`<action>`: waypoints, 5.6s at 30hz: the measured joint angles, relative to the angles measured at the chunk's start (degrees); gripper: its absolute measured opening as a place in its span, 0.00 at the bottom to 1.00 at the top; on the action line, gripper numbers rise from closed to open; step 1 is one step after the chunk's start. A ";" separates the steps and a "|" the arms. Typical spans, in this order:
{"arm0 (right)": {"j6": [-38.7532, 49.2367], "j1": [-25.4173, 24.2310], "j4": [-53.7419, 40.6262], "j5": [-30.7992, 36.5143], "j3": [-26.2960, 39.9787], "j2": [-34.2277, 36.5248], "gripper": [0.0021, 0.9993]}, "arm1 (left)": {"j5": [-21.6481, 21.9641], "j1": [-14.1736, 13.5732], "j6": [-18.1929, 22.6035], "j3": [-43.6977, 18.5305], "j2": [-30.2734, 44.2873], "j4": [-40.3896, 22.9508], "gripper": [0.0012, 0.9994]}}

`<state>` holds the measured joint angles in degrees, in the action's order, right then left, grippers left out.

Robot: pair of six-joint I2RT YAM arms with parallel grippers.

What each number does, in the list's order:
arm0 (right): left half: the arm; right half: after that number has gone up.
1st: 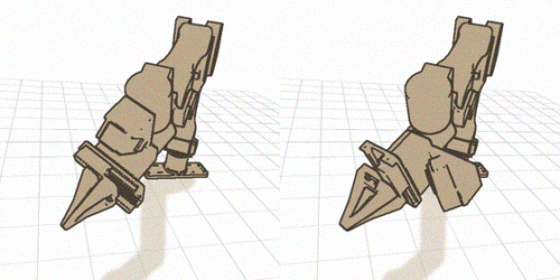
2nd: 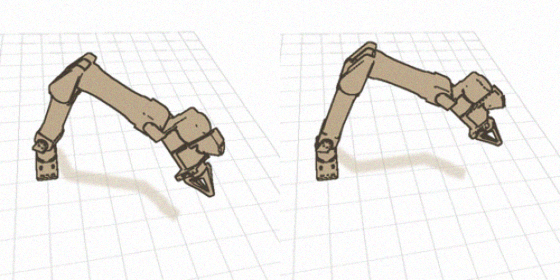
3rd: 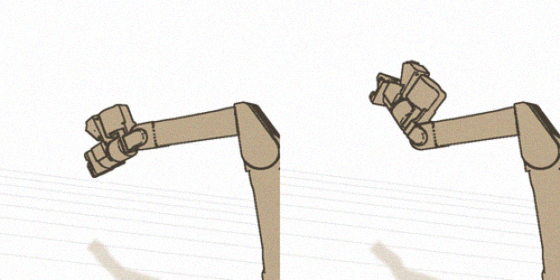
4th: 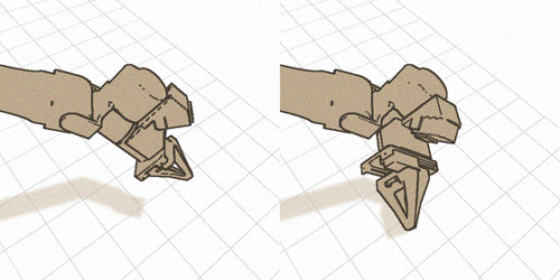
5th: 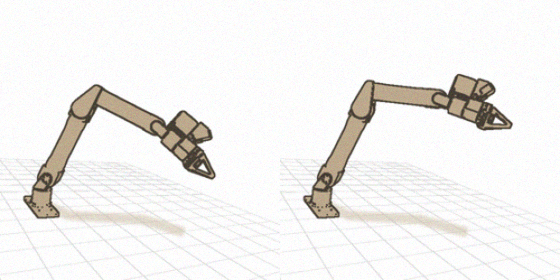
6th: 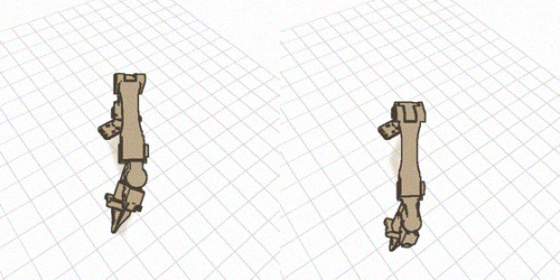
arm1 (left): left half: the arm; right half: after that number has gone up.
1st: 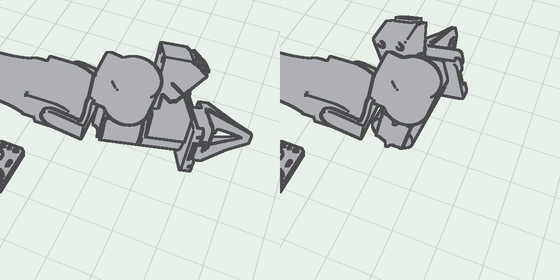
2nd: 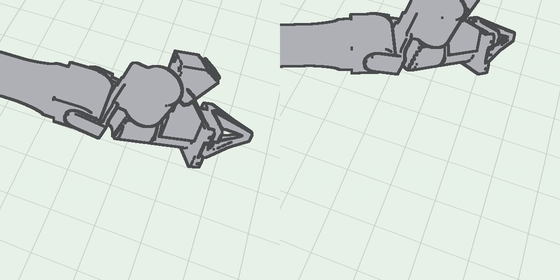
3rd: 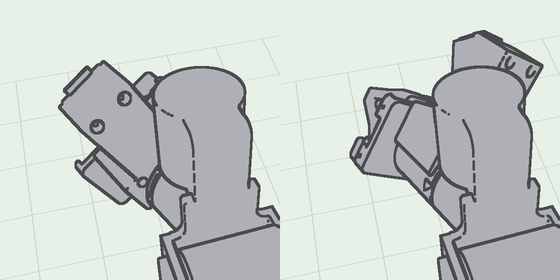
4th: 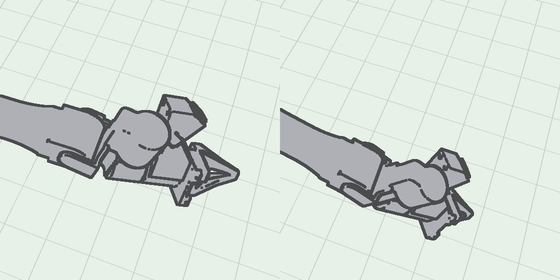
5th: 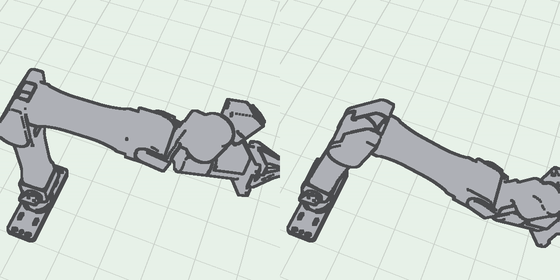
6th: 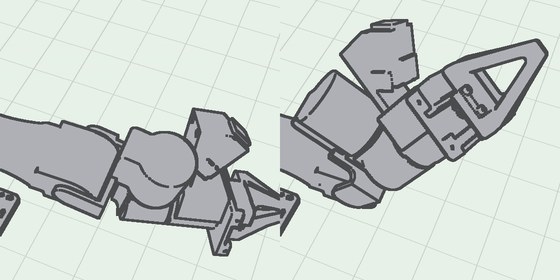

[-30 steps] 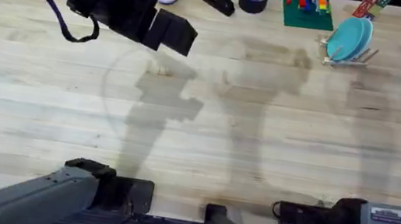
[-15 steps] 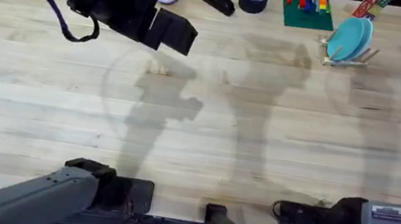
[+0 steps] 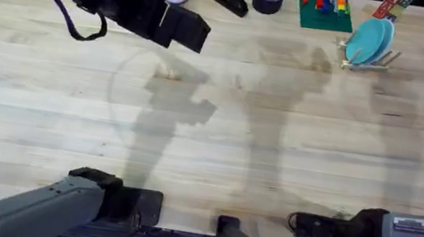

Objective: Pick up the plates from the table one by one and place each into a slot on the dish rack.

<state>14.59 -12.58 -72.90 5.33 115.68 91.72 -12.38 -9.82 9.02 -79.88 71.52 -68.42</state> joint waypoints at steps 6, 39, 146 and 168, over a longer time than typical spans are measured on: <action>2.85 -2.48 0.20 0.28 0.11 2.30 0.03 | 0.00 0.00 0.00 0.00 -0.02 0.06 1.00; 5.16 -5.71 6.51 -5.90 0.11 18.91 0.03 | 0.02 0.00 0.00 0.00 -0.02 0.06 1.00; -7.02 5.06 -8.69 -5.14 0.10 6.22 1.00 | 0.02 0.00 0.00 0.00 -0.01 0.01 1.00; -9.92 9.13 0.59 -7.30 -36.96 -26.68 1.00 | 0.02 0.00 0.00 0.00 -0.02 -2.22 0.99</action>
<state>4.67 -3.44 -72.31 -1.98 78.72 65.04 -12.36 -9.82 9.02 -79.88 71.50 -70.63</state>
